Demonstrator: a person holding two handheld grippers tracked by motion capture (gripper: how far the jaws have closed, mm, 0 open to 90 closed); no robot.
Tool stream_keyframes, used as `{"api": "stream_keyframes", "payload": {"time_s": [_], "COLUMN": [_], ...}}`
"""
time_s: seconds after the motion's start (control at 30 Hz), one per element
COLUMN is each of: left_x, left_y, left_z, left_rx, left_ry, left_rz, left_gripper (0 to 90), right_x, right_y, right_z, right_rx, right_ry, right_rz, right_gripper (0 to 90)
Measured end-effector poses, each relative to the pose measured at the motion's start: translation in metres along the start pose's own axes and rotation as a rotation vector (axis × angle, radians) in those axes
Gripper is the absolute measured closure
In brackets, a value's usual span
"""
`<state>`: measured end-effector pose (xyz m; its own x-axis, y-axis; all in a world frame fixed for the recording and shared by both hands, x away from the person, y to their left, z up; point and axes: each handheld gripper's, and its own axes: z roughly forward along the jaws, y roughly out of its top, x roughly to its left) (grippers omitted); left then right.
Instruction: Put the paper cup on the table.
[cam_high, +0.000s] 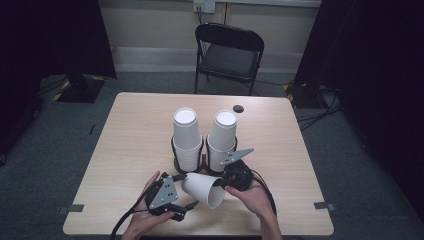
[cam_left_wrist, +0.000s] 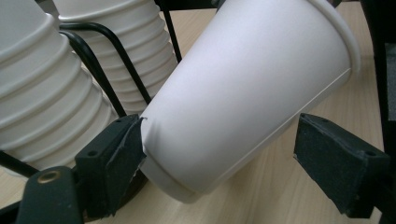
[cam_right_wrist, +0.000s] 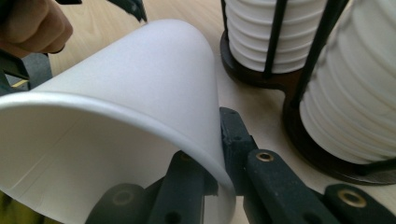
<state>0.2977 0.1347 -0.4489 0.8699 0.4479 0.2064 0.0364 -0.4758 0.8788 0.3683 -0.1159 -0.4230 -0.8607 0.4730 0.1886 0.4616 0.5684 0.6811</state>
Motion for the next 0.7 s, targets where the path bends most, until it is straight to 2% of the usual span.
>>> {"api": "stream_keyframes", "payload": {"time_s": [0.1,0.13,0.23,0.3,0.47,0.5,0.53,0.7], "left_x": [-0.001,-0.001,0.0,0.0,-0.003,-0.004,-0.006,-0.013], "left_y": [0.0,0.0,0.0,-0.001,-0.001,0.001,0.003,0.009], "left_z": [0.002,0.003,0.005,0.006,0.008,0.008,0.009,0.016], "left_rx": [0.019,0.018,0.016,0.035,0.061,0.081,0.081,0.09], "left_ry": [0.004,-0.007,-0.019,-0.02,-0.038,-0.046,-0.044,-0.054], "left_rz": [0.039,0.066,0.075,0.105,0.133,0.149,0.164,0.203], "left_gripper": [15.3,15.2,14.4,15.2,14.7,14.7,14.5,8.2], "right_x": [-0.001,-0.001,-0.002,-0.003,0.0,0.0,0.001,0.003], "right_y": [0.001,0.003,0.005,0.008,0.011,0.011,0.011,0.013], "right_z": [0.001,0.003,0.004,0.006,0.01,0.01,0.011,0.014], "right_rx": [0.018,0.041,0.063,0.089,0.126,0.126,0.136,0.152], "right_ry": [0.007,0.022,0.031,0.034,0.046,0.046,0.05,0.076], "right_rz": [0.012,0.015,0.023,0.027,0.011,0.011,0.01,0.019], "right_gripper": [87.2,87.2,87.2,87.3,87.4,87.4,87.4,87.4]}}
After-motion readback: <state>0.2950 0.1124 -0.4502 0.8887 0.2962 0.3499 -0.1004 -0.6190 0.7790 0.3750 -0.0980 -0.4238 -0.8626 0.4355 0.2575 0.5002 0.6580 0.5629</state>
